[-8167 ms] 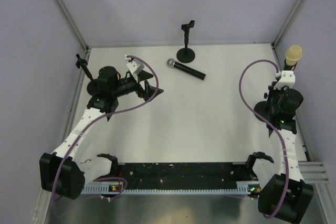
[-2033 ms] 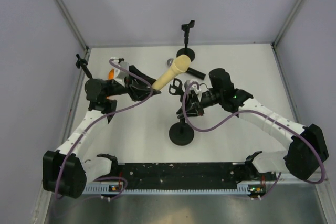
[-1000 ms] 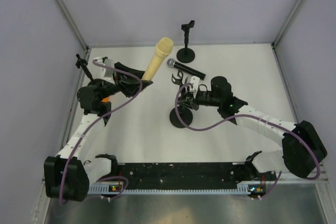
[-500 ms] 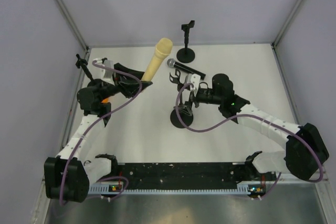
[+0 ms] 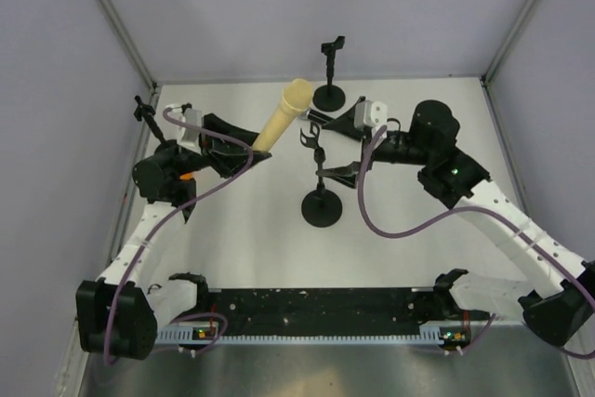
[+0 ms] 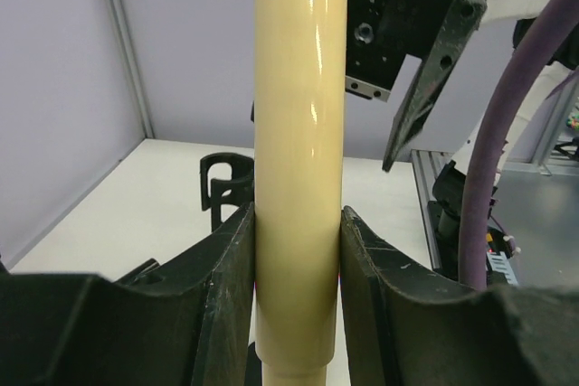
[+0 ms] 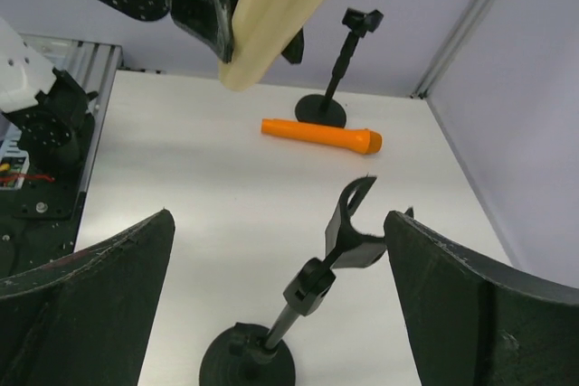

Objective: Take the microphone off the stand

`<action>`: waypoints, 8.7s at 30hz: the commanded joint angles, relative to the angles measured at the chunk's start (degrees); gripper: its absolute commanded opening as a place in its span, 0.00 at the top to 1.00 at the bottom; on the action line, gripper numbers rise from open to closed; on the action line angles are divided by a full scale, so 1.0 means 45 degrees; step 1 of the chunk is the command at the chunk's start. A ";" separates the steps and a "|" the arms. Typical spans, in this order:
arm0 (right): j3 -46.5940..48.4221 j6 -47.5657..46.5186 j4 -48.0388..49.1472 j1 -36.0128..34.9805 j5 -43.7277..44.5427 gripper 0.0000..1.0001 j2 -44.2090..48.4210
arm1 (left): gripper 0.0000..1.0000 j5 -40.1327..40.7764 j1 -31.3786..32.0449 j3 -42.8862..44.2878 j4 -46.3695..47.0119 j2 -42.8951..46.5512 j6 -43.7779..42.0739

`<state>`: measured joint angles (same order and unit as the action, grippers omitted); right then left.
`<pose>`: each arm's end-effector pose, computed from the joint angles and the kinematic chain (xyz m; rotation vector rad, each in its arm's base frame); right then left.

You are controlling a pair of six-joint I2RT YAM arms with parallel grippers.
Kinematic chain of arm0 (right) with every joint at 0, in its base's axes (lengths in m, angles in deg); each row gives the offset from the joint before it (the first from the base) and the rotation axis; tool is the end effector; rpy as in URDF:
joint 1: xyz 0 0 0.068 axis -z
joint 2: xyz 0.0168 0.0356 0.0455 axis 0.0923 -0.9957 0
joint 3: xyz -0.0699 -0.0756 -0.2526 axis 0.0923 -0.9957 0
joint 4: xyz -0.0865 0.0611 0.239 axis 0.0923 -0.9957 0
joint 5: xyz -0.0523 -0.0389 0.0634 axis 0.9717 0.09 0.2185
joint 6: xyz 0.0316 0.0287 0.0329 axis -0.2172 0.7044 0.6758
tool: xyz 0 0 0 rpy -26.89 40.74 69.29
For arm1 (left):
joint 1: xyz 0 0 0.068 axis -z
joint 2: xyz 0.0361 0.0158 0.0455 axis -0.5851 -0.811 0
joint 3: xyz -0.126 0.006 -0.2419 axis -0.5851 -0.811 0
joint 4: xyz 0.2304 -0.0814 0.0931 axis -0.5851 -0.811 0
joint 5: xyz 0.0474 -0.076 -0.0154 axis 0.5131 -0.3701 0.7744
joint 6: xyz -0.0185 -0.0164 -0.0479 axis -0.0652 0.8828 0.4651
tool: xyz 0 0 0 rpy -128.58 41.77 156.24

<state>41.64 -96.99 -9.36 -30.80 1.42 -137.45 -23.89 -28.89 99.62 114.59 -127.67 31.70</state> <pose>0.1879 0.1680 0.4028 -1.2496 1.1147 0.8743 0.1982 -0.0570 0.3816 0.8932 1.0376 -1.1847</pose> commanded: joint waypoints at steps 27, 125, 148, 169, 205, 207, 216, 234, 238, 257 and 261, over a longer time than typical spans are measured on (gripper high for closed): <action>0.3248 0.8306 0.2984 0.1008 -0.0524 0.08 -0.1020 | 1.00 0.4496 0.0552 0.3244 -0.7072 -0.0193 -0.1887; 0.6040 -0.1899 -0.5563 0.4621 0.8694 1.00 -0.1586 | 0.01 1.1764 0.1822 0.4243 -1.5924 0.1291 -1.3803; 0.3559 -0.6492 -0.9453 0.8510 0.8264 1.00 -0.5763 | 0.01 1.0886 0.1803 0.2698 -1.6335 0.2718 -1.3413; 0.6859 -0.2080 -0.8107 0.9232 0.8713 1.00 -1.1801 | 0.01 1.0281 0.1724 0.1956 -1.5787 0.2914 -1.2339; 0.6254 -0.0341 -0.7109 0.9486 0.9320 0.46 -1.2739 | 0.01 0.9773 0.1275 0.1545 -1.5241 0.3089 -1.1616; 0.6254 -0.0321 -0.7109 0.9486 0.9281 0.44 -1.2739 | 0.01 0.9753 0.1256 0.1545 -1.5240 0.3070 -1.1616; 0.6254 -0.0282 -0.7109 0.9506 0.9242 0.42 -1.2739 | 0.01 0.9695 0.1217 0.1506 -1.5221 0.3050 -1.1538; 0.6059 -0.0652 -0.7089 0.9486 0.7894 0.16 -1.0906 | 0.01 0.9052 0.1197 0.1213 -1.5104 0.2875 -1.1518; 0.5922 -0.0828 -0.7070 0.9486 0.7466 0.14 -0.9930 | 0.01 0.8095 0.1178 0.0940 -1.4577 0.2719 -1.1635; -0.0346 -0.4578 -0.2559 0.8435 -0.5621 0.16 -0.2448 | 0.01 0.3445 0.1236 0.0100 -1.4401 0.2367 -1.1851; -0.0543 -0.4891 -0.2539 0.6911 -0.5757 0.15 -0.2154 | 0.01 0.3269 0.1236 0.0002 -1.4206 0.2406 -1.1714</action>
<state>39.67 -115.88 -25.95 5.96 -16.39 -149.93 -6.10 -23.29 100.05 47.16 -117.42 -21.74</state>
